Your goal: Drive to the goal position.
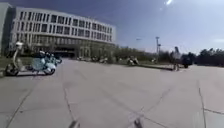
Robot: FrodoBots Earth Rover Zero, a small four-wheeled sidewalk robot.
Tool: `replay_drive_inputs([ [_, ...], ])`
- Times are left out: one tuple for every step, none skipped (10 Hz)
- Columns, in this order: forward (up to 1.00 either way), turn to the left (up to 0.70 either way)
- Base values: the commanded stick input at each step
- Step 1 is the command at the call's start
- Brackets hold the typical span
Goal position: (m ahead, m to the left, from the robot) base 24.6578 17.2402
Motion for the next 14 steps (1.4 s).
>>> replay_drive_inputs([
  [0.85,0.01],
  [0.85,0.08],
  [0.85,0.34],
  [0.85,0.34],
  [0.85,0.34],
  [0.85,0.34],
  [0.85,0.23],
  [0.85,0.06],
  [0.85,0.0],
  [0.85,0.0],
  [0.85,0.0],
  [0.85,0.0],
  [0.85,0.0],
  [0.85,0.0],
])
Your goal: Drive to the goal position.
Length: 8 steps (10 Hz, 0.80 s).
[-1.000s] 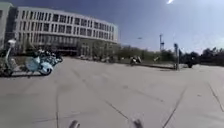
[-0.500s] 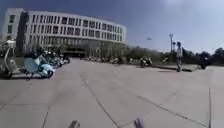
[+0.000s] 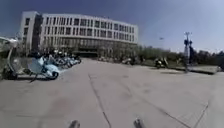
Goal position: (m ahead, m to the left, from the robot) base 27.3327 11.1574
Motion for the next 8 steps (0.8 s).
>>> replay_drive_inputs([
  [0.85,0.0],
  [0.85,0.0],
  [0.85,0.0],
  [0.85,0.0],
  [0.85,0.0],
  [0.85,0.0],
  [0.85,0.02],
  [0.85,0.05],
])
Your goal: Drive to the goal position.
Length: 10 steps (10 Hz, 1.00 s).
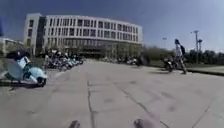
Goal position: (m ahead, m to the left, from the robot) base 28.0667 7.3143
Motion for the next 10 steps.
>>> replay_drive_inputs([
  [0.85,0.03],
  [0.85,0.0],
  [0.85,0.0],
  [0.85,0.0],
  [0.85,0.13],
  [0.85,0.32],
  [0.85,0.31],
  [0.85,0.04],
  [0.85,0.0],
  [0.85,0.0],
])
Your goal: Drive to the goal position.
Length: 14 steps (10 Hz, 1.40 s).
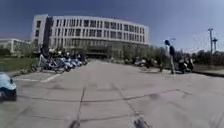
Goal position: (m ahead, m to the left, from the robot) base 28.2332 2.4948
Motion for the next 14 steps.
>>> replay_drive_inputs([
  [0.85,0.0],
  [0.85,0.0],
  [0.85,0.0],
  [0.85,0.0],
  [0.85,0.0],
  [0.85,0.0],
  [0.84,0.0],
  [0.85,0.0],
  [0.16,0.06],
  [0.3,0.17],
  [0.67,0.28],
  [0.22,0.41],
  [0.42,0.0],
  [0.0,0.0],
])
